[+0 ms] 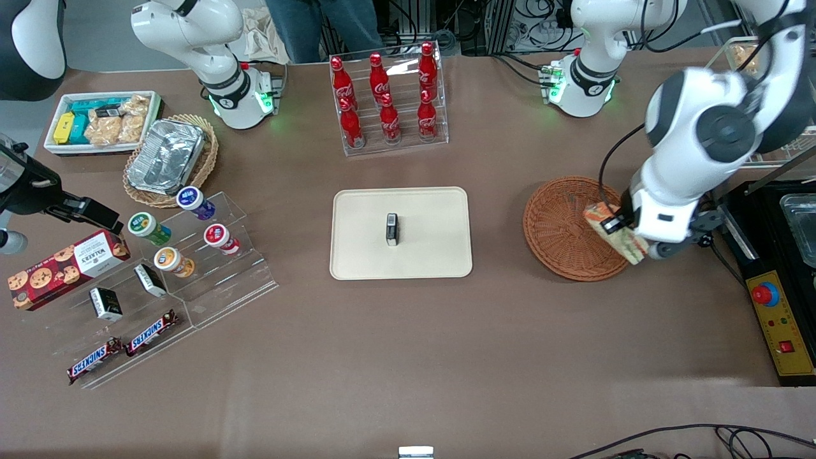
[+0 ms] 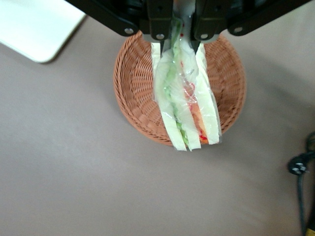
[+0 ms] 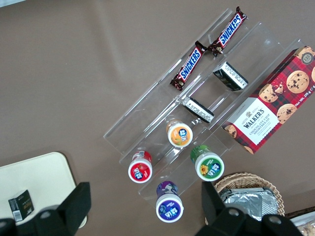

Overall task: Place sandwich from basket to tray
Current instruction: 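Lift the sandwich out of the basket with the left gripper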

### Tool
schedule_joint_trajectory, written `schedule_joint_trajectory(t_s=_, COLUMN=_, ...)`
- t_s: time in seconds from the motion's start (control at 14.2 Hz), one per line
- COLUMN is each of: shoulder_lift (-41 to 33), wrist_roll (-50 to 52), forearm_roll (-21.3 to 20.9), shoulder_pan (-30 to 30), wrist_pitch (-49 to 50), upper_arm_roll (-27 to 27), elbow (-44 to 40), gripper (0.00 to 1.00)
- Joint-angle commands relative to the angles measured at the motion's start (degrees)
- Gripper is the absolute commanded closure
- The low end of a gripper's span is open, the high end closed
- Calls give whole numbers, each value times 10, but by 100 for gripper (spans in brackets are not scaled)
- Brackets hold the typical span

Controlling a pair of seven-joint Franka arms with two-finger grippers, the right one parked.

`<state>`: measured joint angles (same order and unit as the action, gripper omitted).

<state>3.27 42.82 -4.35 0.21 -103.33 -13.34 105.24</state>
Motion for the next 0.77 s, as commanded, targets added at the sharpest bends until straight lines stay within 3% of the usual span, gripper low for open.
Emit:
schedule_joint_trajectory(t_s=0.0, shoulder_lift=8, wrist_roll=-69, forearm_roll=11, shoulder_pan=0, wrist_pitch=83, upper_arm_roll=2, elbow=-76, gripper=100)
schedule_joint_trajectory(t_s=0.28, shoulder_lift=16, wrist_roll=-229, forearm_roll=7, shoulder_pan=1, wrist_pitch=174, upper_arm_roll=3, elbow=-149, gripper=100)
schedule_joint_trajectory(t_s=0.7, shoulder_lift=9, wrist_roll=-246, forearm_roll=9, shoulder_pan=11, wrist_pitch=178, upper_arm_roll=2, elbow=-149, gripper=100)
